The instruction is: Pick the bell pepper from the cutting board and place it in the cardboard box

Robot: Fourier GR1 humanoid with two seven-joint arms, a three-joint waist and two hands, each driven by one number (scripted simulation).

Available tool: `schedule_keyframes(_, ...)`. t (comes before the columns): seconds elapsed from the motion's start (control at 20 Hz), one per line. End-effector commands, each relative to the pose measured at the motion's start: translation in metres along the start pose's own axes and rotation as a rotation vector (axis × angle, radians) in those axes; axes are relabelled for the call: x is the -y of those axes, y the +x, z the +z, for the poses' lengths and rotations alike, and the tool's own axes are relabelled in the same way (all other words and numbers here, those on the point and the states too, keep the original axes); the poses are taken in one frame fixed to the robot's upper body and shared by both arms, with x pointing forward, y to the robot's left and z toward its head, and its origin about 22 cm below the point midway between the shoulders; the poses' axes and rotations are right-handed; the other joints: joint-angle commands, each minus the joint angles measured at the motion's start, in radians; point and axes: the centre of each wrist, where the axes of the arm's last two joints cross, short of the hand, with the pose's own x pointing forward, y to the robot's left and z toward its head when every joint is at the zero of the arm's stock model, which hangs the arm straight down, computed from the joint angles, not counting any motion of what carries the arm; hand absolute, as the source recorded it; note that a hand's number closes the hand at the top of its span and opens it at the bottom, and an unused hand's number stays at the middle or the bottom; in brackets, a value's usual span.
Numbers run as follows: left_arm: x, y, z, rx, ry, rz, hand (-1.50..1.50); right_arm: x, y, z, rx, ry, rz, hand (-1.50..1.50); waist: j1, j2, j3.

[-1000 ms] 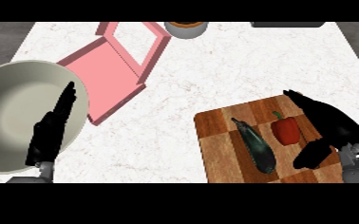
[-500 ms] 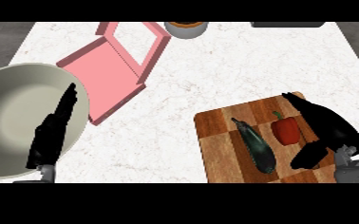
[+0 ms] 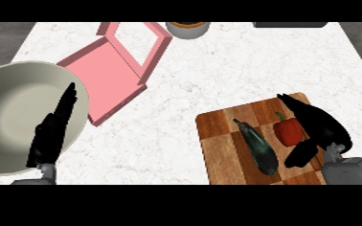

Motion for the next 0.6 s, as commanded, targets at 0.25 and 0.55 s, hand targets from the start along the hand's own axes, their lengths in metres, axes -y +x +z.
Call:
schedule_keyframes(0.25, 0.008, 0.012, -0.007, -0.012, -0.004, 0.006, 0.00, -0.025, -0.019, -0.008, 0.004, 0.063, -0.002, 1.50, -0.002, 0.001, -0.001)
schedule_keyframes(0.55, -0.012, 0.012, 0.005, 0.008, -0.013, -0.007, 0.00, 0.002, -0.008, -0.014, 0.027, -0.187, 0.097, 1.50, 0.007, 0.000, -0.001)
